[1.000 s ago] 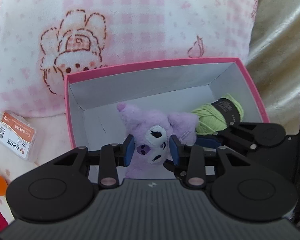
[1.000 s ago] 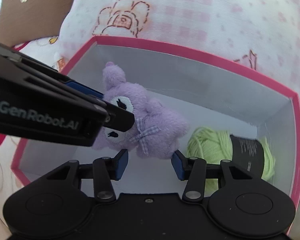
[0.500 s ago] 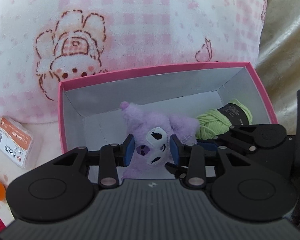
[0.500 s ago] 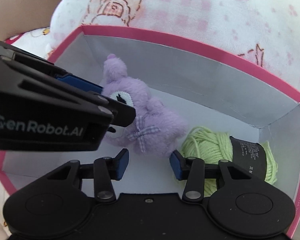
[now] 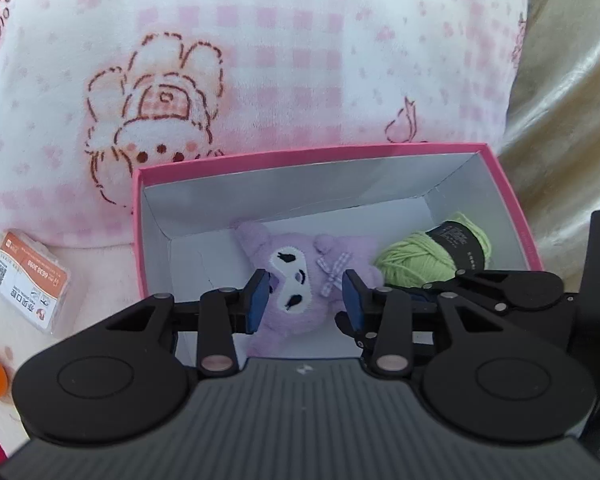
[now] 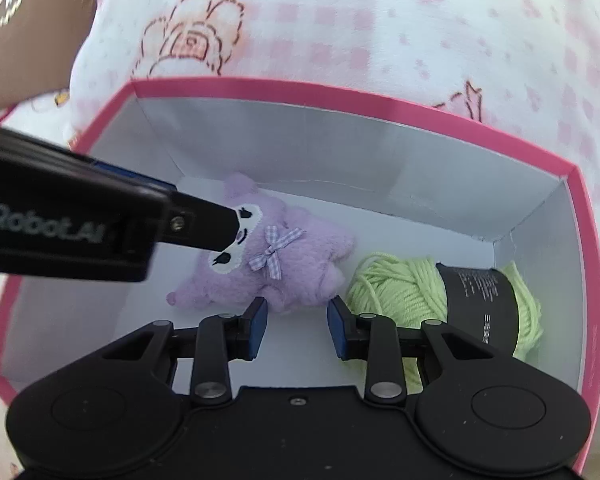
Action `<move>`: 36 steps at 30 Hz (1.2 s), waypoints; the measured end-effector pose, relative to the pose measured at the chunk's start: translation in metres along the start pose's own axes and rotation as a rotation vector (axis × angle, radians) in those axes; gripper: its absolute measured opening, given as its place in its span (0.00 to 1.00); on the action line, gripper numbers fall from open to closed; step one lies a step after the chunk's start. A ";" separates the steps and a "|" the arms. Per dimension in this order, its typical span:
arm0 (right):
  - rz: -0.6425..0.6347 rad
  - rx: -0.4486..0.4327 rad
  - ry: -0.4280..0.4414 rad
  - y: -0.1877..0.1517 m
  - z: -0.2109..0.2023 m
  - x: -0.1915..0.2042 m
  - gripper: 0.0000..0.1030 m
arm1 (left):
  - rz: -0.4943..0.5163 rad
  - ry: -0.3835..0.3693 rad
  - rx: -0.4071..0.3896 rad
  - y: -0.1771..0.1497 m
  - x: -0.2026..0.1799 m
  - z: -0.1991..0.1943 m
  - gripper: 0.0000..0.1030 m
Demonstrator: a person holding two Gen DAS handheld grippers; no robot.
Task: Organize objects
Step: 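Open the left tool to drop the plush beside the yarn ball, then withdraw the left tool from the box toward the wet-wipes pack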
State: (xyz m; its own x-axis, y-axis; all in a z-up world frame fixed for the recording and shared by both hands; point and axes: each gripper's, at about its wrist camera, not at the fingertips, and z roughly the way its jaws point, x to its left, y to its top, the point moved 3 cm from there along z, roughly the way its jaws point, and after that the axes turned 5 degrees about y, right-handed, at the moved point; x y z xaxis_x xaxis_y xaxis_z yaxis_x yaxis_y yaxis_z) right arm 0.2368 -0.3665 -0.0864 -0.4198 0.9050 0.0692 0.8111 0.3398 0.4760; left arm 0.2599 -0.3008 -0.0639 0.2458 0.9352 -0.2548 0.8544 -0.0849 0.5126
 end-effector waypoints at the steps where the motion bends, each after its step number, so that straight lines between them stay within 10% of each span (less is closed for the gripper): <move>1: 0.011 -0.005 0.015 0.000 -0.003 0.000 0.35 | 0.012 0.008 -0.010 -0.001 0.000 -0.004 0.38; 24: -0.001 -0.312 0.013 -0.040 -0.102 0.053 0.43 | 0.141 0.013 -0.035 -0.027 0.010 -0.098 0.62; 29: -0.101 -0.320 -0.038 -0.052 -0.129 0.081 0.84 | 0.186 0.083 -0.053 -0.039 0.011 -0.126 0.71; 36: -0.120 -0.326 -0.066 -0.062 -0.149 0.108 0.91 | 0.184 0.068 -0.065 -0.059 0.023 -0.162 0.79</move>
State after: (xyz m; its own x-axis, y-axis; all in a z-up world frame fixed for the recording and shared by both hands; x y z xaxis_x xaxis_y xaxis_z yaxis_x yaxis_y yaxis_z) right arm 0.0805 -0.3278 0.0225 -0.4681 0.8819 -0.0557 0.5809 0.3547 0.7326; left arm 0.1405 -0.2186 0.0328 0.3618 0.9272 -0.0974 0.7659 -0.2361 0.5980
